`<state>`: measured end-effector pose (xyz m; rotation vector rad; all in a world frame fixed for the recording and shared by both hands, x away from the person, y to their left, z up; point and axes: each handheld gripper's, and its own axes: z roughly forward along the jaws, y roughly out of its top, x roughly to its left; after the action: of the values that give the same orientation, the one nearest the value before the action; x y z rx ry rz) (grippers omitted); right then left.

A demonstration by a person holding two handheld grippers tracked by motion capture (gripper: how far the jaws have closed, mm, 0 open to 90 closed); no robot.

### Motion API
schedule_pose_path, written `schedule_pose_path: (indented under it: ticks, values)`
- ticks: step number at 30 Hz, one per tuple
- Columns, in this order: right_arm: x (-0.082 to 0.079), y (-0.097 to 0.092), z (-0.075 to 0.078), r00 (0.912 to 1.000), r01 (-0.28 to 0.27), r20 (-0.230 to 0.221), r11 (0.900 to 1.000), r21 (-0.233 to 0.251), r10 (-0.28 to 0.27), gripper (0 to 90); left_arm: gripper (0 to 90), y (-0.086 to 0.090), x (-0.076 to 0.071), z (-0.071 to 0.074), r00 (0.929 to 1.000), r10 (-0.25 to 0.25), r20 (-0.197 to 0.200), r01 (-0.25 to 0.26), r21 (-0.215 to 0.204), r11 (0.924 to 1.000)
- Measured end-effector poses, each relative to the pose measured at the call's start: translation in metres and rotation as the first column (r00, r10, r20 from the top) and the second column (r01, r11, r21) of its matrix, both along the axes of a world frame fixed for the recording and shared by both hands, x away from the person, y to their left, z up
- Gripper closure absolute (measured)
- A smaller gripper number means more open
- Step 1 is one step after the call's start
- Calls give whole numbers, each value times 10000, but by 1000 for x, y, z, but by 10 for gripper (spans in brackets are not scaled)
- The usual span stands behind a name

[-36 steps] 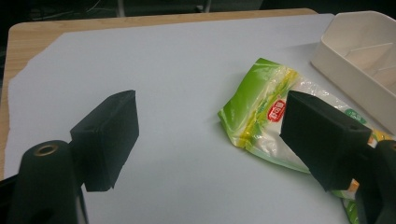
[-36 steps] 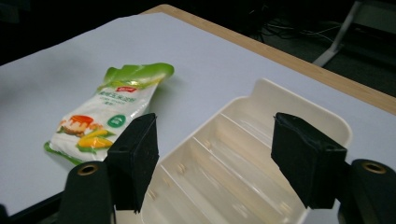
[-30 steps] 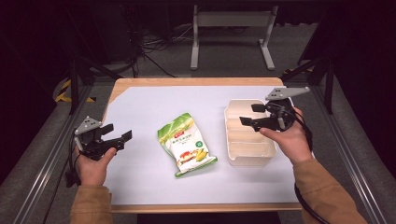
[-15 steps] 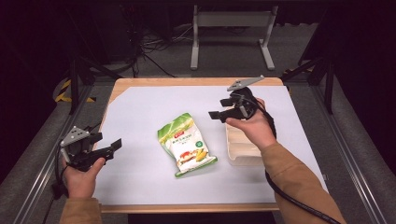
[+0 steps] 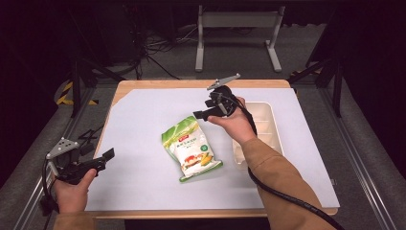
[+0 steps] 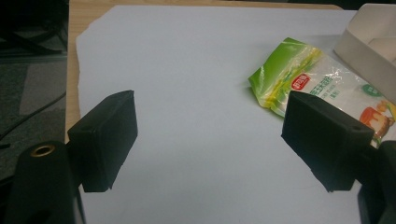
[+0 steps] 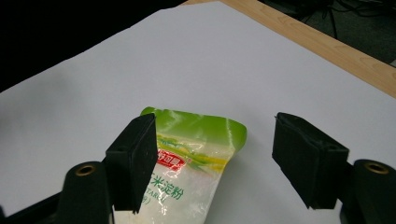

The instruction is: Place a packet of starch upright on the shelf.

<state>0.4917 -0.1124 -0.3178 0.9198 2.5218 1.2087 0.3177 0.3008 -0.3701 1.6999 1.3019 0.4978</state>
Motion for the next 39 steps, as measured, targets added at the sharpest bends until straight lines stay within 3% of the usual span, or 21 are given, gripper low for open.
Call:
schedule_pose_path:
  ticks: [9, 17, 26, 36, 39]
  values:
    - [13, 13, -18, 9993, 200, -304, 9996, -202, -206, 334, 188, -1, 3, 0, 10000, -65, -52, 65, -37, 10000]
    - [22, 25, -48, 9977, 234, -628, 9982, -544, -268, 315, 186, -2, 7, -1, 9998, -154, -98, 154, -48, 9999]
    - [34, 28, -78, 9846, 515, -1636, 9964, -678, -620, 316, 183, -4, 12, -4, 9994, -249, -254, 247, -83, 9997]
    - [37, 36, -94, 9681, 496, -2413, 9957, -777, -671, 324, 181, -4, 15, -5, 9990, -279, -338, 275, -135, 9995]
    - [37, 38, -96, 9625, 470, -2626, 9952, -857, -681, 363, 181, -4, 15, -6, 9989, -277, -382, 271, -140, 9995]
